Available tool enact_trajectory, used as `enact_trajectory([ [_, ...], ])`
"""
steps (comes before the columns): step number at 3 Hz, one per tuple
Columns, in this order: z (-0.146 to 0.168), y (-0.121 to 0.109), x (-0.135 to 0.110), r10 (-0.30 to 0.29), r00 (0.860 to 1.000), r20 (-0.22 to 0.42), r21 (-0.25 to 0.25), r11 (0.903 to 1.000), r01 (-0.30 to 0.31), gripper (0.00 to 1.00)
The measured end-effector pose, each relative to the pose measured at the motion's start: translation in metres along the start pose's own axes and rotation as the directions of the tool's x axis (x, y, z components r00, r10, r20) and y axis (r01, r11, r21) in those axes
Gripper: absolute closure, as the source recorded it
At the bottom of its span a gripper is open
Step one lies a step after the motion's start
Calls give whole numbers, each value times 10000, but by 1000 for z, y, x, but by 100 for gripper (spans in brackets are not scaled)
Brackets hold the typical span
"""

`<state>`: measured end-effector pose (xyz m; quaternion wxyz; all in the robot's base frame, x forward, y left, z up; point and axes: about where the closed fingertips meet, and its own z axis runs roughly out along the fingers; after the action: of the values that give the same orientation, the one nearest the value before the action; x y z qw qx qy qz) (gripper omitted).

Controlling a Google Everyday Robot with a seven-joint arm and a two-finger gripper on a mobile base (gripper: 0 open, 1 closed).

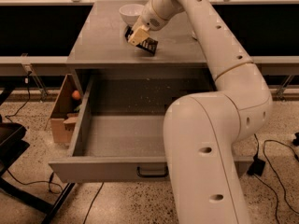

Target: Pick rxbar chocolate from top drawer and place on counter

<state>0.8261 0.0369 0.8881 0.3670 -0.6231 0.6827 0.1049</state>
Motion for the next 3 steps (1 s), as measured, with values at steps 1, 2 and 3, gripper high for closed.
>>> enact_trajectory([
  [1,0,0,0,0,10000,0,0,10000,0,20],
  [2,0,0,0,0,10000,0,-1,10000,0,0],
  [3,0,0,0,23,10000,8,3,10000,-23,0],
])
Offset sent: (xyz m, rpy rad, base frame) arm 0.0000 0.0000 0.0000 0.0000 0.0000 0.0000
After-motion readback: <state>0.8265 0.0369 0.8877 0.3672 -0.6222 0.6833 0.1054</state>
